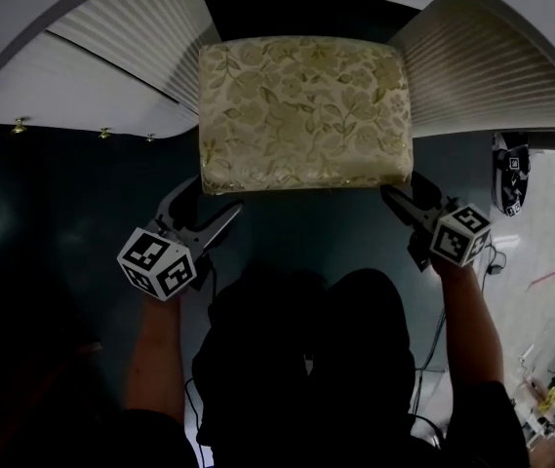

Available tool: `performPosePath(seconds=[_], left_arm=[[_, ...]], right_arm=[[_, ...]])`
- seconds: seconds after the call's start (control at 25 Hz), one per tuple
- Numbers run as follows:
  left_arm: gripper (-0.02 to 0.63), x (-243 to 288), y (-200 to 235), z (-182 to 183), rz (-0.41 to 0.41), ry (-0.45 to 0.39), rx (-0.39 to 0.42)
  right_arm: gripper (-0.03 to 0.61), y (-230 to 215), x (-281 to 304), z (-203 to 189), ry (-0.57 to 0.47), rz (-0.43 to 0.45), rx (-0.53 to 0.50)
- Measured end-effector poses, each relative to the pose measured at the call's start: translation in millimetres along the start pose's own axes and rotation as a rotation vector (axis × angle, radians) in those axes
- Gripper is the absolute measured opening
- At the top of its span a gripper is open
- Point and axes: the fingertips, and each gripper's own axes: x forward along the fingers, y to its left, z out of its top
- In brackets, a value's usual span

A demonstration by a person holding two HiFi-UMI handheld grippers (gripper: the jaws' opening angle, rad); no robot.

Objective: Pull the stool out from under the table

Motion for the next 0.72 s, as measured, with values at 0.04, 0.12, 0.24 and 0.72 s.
performPosePath(seconds=[0.04, 0.12, 0.24, 0.72], left_arm=[[0.354, -3, -3, 0, -0.012, 0.008, -0.039], [0.355, -8, -5, 1, -0.03, 0.025, -0.106], [0.355, -21, -4, 11, -0.025, 0.05, -0.189], [0.354, -25, 10, 6, 0.024, 0.268, -0.361]], right_arm=[[0.256, 2, -2, 0, 0.02, 0.02, 0.015], [0.256, 6, -9, 4, 0.039, 0.091, 0.067], [0.256, 12, -20, 17, 0.062, 0.185, 0.162], [0.261, 11, -19, 16, 0.226, 0.092, 0.22]])
